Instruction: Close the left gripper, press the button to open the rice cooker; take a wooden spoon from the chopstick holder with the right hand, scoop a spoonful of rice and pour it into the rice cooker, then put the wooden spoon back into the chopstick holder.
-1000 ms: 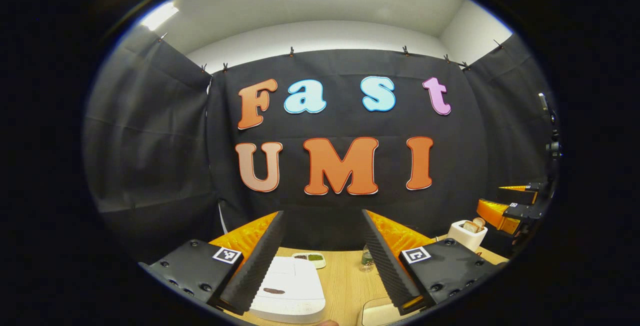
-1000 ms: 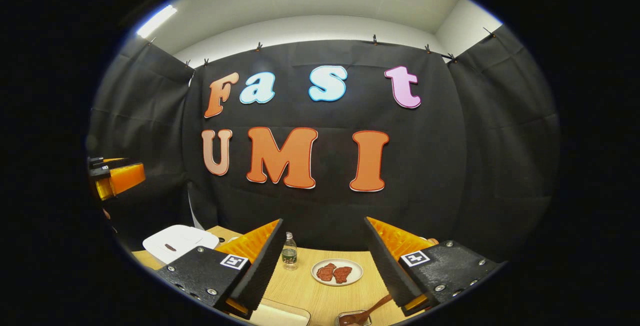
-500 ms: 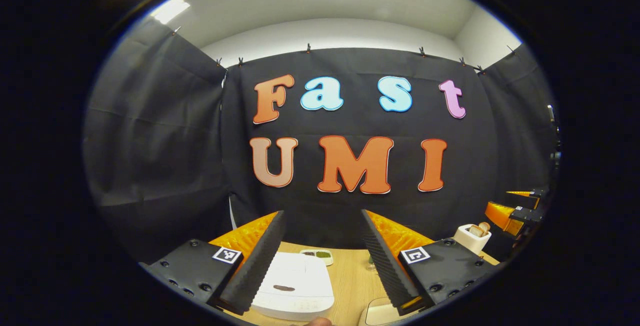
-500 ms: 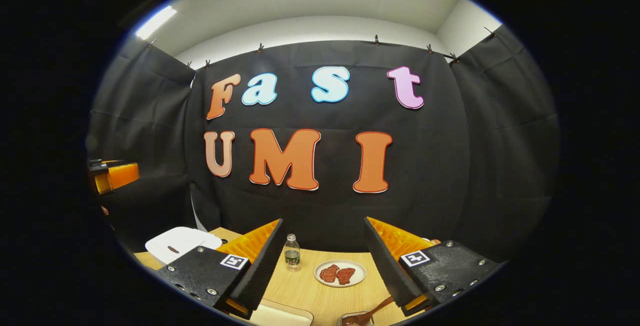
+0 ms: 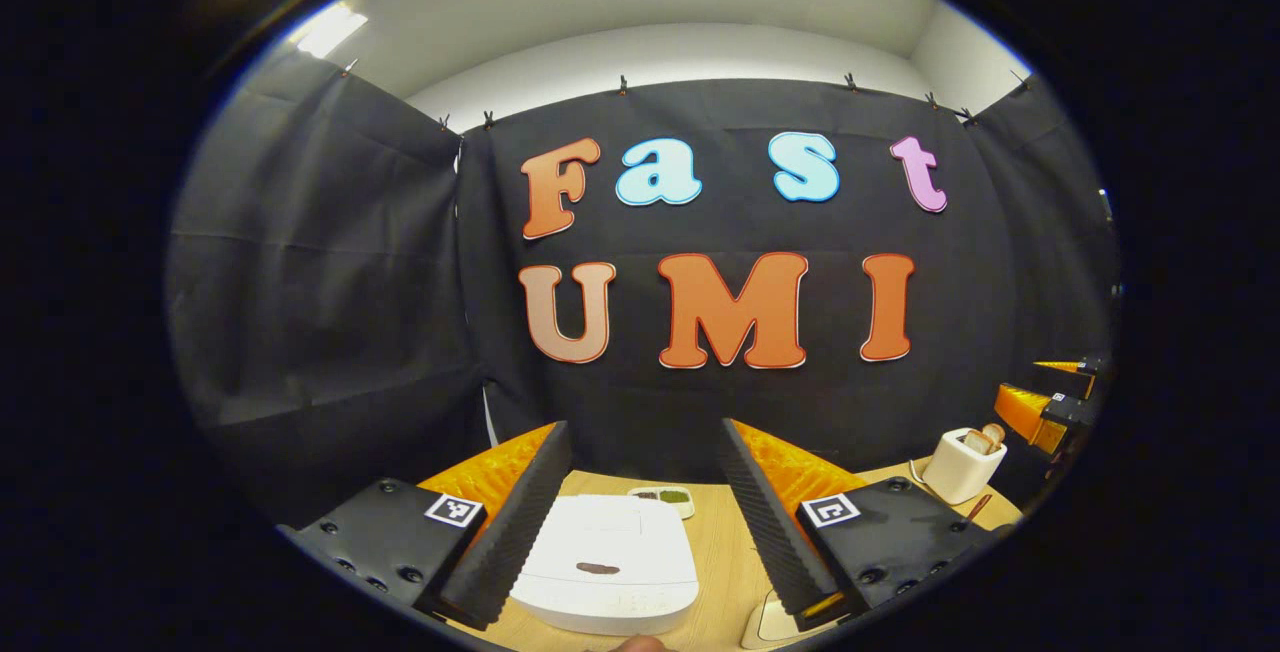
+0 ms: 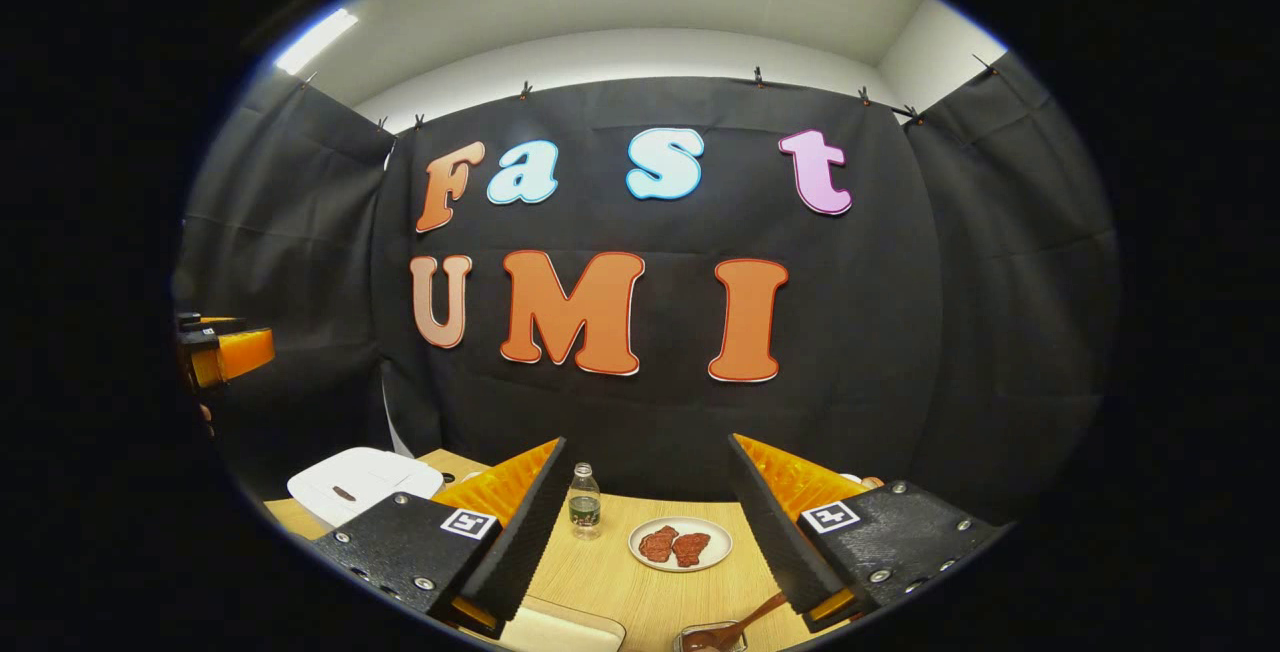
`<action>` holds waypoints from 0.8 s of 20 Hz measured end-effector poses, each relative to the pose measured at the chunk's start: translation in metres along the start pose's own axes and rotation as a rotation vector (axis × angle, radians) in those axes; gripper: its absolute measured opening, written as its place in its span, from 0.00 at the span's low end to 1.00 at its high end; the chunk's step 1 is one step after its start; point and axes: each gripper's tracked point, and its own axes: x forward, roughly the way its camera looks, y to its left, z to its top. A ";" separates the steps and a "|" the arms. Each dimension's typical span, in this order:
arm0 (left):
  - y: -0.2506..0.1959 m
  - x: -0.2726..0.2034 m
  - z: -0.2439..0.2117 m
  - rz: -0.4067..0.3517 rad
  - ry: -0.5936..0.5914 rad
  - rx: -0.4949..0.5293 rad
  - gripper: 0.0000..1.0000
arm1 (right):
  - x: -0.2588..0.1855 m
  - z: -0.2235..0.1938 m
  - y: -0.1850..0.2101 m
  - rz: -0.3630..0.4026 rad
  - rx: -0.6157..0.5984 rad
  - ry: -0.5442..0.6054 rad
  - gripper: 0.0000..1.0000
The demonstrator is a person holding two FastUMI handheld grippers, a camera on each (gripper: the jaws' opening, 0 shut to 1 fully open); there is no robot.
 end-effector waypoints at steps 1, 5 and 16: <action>0.003 0.002 -0.004 0.012 0.014 -0.009 1.00 | 0.000 0.000 0.000 -0.001 -0.003 0.003 0.95; 0.016 0.008 -0.029 0.049 0.101 -0.058 0.97 | 0.003 -0.006 -0.001 -0.009 -0.007 0.009 0.95; 0.035 0.030 -0.118 0.067 0.476 -0.200 0.06 | 0.008 -0.020 -0.011 -0.033 -0.002 0.044 0.95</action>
